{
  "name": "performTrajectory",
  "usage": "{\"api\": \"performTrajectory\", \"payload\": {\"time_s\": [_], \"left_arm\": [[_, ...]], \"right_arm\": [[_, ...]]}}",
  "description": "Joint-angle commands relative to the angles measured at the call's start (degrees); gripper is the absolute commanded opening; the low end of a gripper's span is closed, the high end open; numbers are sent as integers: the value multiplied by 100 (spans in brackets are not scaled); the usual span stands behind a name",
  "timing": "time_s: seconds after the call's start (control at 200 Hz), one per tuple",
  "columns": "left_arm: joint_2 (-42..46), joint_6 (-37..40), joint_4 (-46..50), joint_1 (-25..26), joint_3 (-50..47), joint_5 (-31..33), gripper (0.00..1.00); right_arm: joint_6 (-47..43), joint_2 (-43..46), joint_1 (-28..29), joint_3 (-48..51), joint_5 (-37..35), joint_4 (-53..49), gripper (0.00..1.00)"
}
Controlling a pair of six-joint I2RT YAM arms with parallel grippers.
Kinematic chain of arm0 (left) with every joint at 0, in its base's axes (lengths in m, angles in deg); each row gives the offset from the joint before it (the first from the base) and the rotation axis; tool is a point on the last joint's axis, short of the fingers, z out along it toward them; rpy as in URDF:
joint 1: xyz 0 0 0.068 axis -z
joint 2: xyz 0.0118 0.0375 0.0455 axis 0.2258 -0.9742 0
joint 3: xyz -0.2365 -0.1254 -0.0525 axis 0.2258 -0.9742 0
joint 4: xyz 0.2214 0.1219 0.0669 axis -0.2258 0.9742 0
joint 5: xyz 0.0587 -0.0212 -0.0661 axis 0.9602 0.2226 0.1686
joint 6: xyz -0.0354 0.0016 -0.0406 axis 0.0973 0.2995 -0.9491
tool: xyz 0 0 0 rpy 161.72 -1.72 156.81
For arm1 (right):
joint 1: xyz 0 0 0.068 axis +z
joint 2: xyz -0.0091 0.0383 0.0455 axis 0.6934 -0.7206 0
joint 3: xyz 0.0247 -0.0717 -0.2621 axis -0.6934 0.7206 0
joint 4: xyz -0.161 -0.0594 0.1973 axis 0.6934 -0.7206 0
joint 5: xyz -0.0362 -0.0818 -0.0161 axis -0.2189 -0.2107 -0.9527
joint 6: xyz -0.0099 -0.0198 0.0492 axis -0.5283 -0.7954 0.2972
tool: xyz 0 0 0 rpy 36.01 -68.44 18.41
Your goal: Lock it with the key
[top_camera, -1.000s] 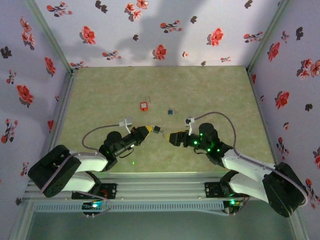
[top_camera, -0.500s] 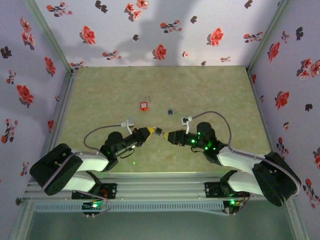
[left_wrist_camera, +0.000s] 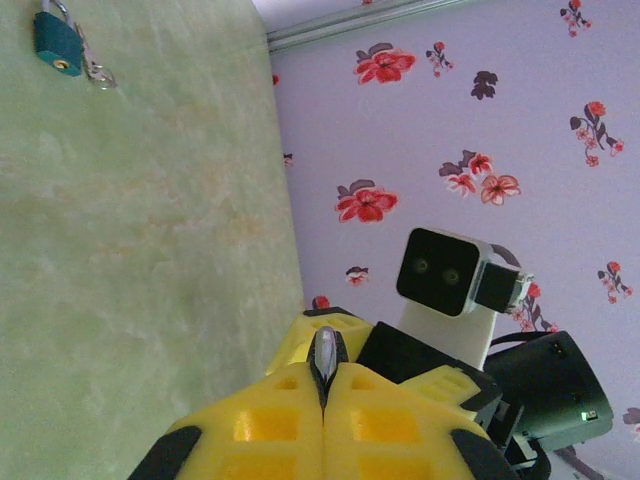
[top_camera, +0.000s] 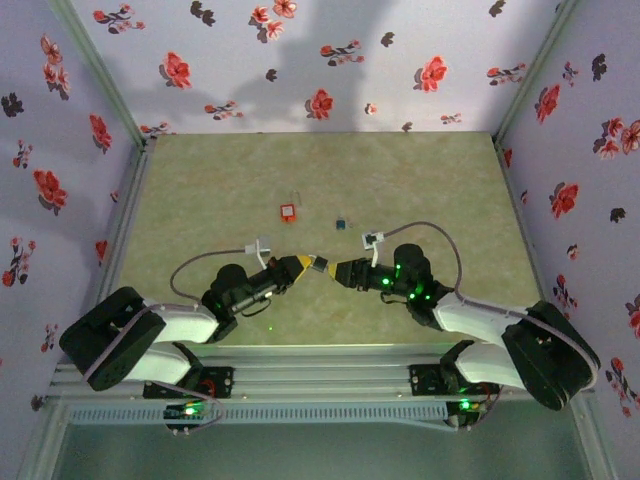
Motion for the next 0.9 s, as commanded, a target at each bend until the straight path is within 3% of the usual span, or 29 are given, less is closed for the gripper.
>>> {"api": "performTrajectory", "payload": {"time_s": [0.0, 0.895], "left_arm": [[-12, -20, -365, 56, 170, -48, 0], [-25, -11, -364, 57, 168, -15, 0]], "right_arm": [[97, -77, -23, 43, 188, 335, 43], [248, -269, -14, 27, 479, 661, 25]]}}
